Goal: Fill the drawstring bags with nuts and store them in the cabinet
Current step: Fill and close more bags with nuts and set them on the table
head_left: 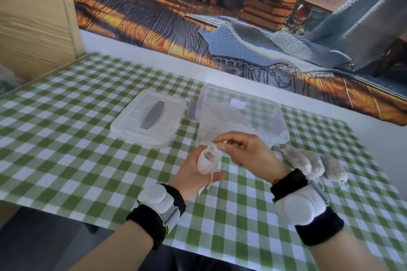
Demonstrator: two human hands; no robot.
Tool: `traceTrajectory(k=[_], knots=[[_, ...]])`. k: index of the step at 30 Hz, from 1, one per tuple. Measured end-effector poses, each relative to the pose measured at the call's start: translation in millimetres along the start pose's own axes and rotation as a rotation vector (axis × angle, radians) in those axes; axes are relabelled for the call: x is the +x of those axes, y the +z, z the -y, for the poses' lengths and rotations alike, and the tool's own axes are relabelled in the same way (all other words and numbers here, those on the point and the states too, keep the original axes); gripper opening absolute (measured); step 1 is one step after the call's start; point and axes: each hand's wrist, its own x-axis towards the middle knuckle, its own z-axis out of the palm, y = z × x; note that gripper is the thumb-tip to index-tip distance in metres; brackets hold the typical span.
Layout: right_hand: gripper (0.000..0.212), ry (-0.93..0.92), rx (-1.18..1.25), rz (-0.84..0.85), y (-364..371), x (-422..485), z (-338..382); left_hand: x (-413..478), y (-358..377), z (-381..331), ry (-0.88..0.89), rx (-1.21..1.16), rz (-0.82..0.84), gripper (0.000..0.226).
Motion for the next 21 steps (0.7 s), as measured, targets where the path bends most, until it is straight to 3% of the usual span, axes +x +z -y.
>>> traceTrajectory(k=[8, 11, 14, 18, 21], knots=[[0.023, -0.010, -0.099, 0.080, 12, -7, -12, 2, 1, 3, 0.024, 0.041, -0.014, 0.045], [0.010, 0.044, -0.064, -0.049, 14, -3, -14, 3, 1, 6, 0.014, 0.056, -0.016, 0.044], [0.028, 0.322, 0.330, -0.184, 9, 0, -22, 4, 0, 8, 0.006, 0.059, -0.003, 0.036], [0.030, 0.691, 1.026, -0.116, 3, 0, -40, 5, 0, 10, 0.039, 0.019, 0.017, 0.035], [0.027, 0.753, 1.348, -0.062, 1, 2, -51, 5, 0, 11, 0.072, 0.017, 0.014, 0.036]])
